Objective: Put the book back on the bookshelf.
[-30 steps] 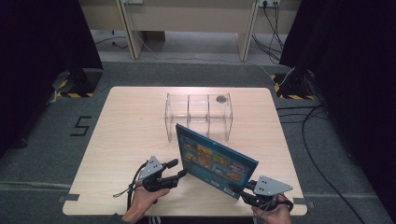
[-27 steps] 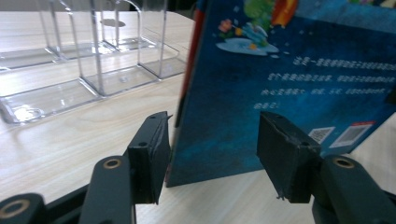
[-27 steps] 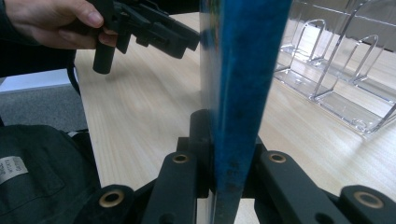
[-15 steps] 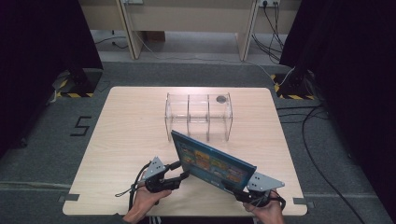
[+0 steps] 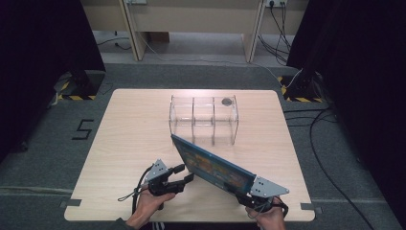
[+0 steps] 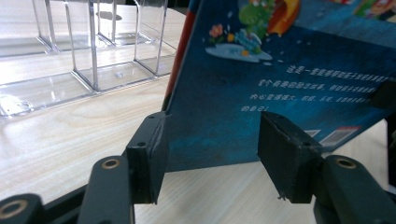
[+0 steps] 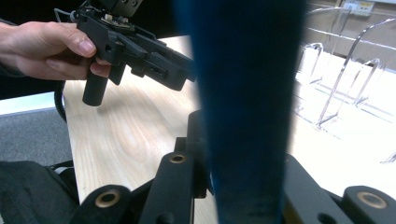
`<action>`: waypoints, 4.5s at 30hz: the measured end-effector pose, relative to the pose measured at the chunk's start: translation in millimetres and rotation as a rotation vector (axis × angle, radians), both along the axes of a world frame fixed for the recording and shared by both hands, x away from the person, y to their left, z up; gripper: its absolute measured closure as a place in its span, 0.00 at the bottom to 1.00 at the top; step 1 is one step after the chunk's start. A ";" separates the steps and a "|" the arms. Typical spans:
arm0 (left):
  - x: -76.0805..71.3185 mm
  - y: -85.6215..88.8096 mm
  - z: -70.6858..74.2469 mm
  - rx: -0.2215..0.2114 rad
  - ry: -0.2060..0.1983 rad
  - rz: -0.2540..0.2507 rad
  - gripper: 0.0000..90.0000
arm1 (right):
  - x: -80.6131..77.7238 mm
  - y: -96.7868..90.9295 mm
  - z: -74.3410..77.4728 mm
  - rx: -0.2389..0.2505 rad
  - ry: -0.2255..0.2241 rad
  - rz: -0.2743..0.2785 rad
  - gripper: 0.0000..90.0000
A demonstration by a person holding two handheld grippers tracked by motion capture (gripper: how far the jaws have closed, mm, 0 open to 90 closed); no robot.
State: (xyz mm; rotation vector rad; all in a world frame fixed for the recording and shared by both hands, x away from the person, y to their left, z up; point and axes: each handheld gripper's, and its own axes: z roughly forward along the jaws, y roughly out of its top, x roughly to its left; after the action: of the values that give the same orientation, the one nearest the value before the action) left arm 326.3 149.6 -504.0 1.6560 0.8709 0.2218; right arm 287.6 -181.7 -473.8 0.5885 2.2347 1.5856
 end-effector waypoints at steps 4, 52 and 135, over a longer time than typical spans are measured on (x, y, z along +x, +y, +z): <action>-2.9 1.7 1.0 0.013 -0.011 0.034 0.49 | 0.5 -1.0 3.1 0.038 0.004 -0.004 0.92; -10.3 16.9 -17.1 0.464 0.061 0.000 0.40 | 14.7 -51.7 41.6 0.262 -0.138 -0.255 0.92; -11.9 15.4 -18.3 0.489 0.072 -0.053 0.14 | 139.3 29.7 11.1 0.282 -0.211 -0.609 0.92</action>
State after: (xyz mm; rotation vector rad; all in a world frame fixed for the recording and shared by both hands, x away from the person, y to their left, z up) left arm 314.4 165.0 -522.3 2.1493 0.8696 0.3612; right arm 426.9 -152.0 -462.8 1.0086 1.4873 1.5420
